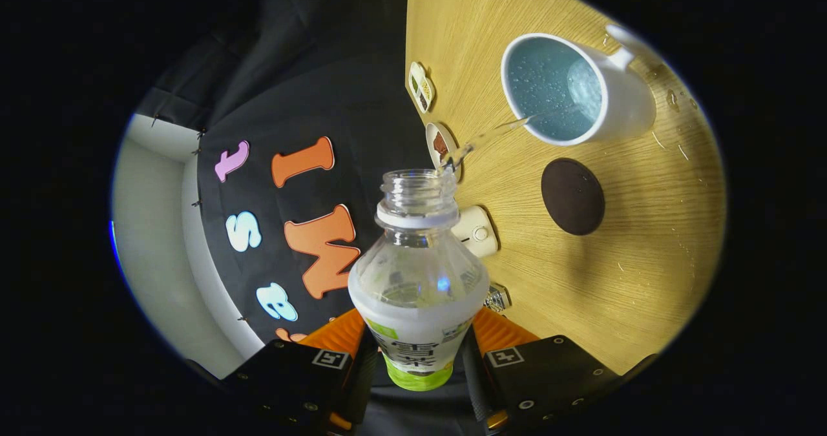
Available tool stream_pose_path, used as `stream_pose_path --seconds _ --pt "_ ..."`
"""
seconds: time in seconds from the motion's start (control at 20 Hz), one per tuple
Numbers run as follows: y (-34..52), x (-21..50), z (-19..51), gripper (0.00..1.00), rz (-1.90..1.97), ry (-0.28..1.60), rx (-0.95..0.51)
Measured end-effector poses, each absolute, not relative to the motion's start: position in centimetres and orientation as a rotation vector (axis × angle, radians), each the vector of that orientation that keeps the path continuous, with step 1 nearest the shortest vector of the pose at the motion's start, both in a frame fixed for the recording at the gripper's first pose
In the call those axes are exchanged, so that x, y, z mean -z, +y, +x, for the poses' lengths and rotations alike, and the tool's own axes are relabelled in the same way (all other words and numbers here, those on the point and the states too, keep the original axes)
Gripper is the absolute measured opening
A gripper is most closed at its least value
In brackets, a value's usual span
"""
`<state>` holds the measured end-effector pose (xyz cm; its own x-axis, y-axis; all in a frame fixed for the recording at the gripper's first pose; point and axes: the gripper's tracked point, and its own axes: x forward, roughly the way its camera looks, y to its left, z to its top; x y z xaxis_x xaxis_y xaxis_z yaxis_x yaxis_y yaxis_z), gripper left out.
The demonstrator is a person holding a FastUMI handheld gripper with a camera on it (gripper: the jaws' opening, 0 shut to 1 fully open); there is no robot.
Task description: Take the bottle from table, then pour the juice into the cup, finally place the bottle on the coaster
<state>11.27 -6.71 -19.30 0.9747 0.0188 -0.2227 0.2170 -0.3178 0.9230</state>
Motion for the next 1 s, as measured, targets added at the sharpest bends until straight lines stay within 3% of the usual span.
stream_pose_path --seconds 1.0 --pt "-7.4 18.3 11.2 0.62 1.947 0.137 0.184"
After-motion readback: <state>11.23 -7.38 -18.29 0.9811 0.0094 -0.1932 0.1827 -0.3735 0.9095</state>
